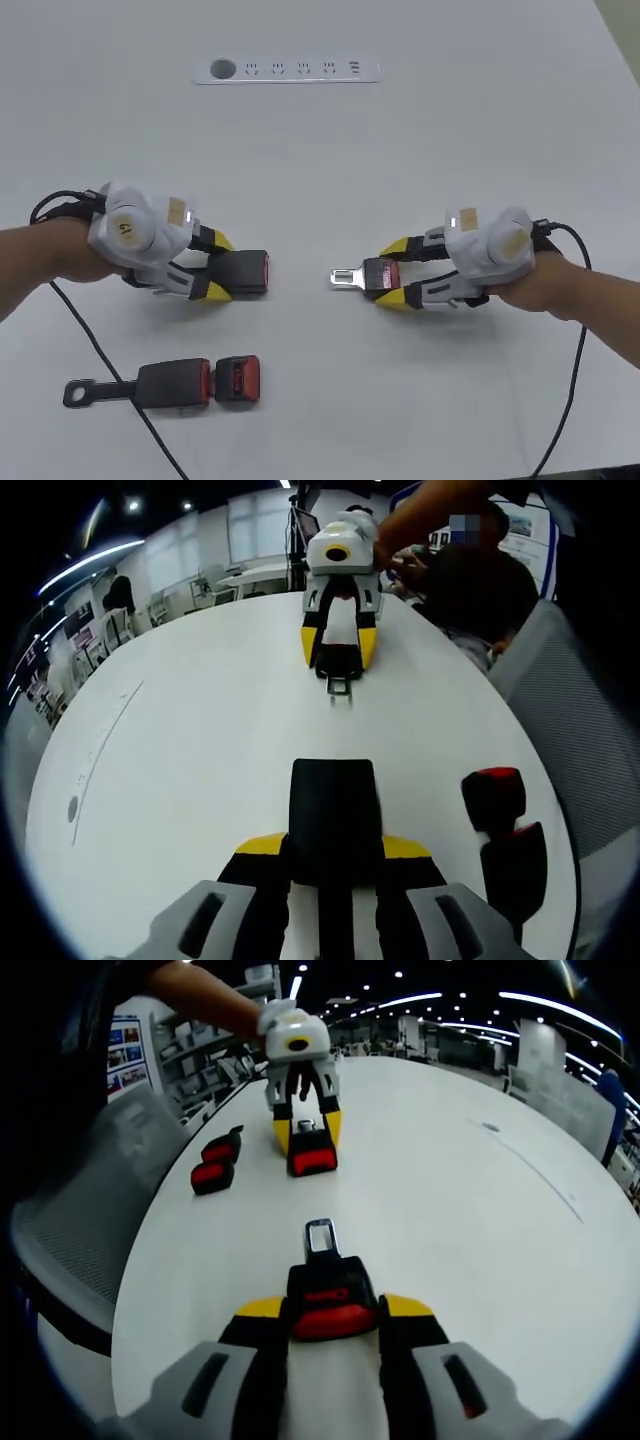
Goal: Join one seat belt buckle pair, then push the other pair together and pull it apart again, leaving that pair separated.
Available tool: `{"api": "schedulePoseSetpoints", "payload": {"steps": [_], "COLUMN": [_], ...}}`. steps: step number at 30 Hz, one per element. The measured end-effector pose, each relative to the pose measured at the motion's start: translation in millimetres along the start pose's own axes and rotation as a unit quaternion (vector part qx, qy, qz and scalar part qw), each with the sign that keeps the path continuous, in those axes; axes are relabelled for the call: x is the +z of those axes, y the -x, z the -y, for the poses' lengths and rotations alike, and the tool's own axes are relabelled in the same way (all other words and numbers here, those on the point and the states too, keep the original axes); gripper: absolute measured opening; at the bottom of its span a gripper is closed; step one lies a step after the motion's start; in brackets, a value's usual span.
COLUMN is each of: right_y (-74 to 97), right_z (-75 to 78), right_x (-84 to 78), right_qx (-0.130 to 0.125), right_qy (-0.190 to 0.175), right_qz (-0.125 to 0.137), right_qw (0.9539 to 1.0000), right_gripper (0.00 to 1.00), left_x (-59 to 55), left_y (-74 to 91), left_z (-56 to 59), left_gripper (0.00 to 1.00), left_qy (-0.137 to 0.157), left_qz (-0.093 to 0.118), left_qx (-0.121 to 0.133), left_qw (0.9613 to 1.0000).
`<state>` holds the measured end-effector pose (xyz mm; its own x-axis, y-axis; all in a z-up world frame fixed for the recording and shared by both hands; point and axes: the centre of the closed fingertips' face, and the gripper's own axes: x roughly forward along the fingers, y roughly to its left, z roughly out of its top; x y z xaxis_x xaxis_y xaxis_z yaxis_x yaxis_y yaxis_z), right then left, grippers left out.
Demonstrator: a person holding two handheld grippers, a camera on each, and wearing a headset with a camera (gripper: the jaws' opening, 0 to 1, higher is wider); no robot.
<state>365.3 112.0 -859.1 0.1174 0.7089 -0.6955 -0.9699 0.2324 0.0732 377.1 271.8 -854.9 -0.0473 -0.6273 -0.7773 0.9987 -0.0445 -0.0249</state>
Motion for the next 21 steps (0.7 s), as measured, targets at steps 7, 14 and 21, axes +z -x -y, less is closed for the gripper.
{"api": "schedulePoseSetpoints", "payload": {"steps": [7,14,21], "right_y": [-11.0,-24.2,-35.5], "right_z": [-0.7,2.0,1.4], "right_x": [12.3,24.3,35.3], "right_qx": [-0.003,0.000,0.000], "right_qy": [-0.002,0.004,0.002], "right_qz": [0.006,0.009,0.013], "right_qw": [1.0000,1.0000,0.9999], "right_gripper": [0.35,0.35,0.35], "left_x": [-0.4,-0.5,-0.5], "left_y": [-0.2,-0.6,-0.4], "left_z": [0.1,0.2,0.4], "left_gripper": [0.34,0.34,0.34], "left_qy": [-0.002,-0.005,-0.004], "left_qz": [-0.007,-0.012,-0.014], "left_qx": [0.000,-0.004,-0.004], "left_qw": [1.0000,0.9999,0.9999]}}
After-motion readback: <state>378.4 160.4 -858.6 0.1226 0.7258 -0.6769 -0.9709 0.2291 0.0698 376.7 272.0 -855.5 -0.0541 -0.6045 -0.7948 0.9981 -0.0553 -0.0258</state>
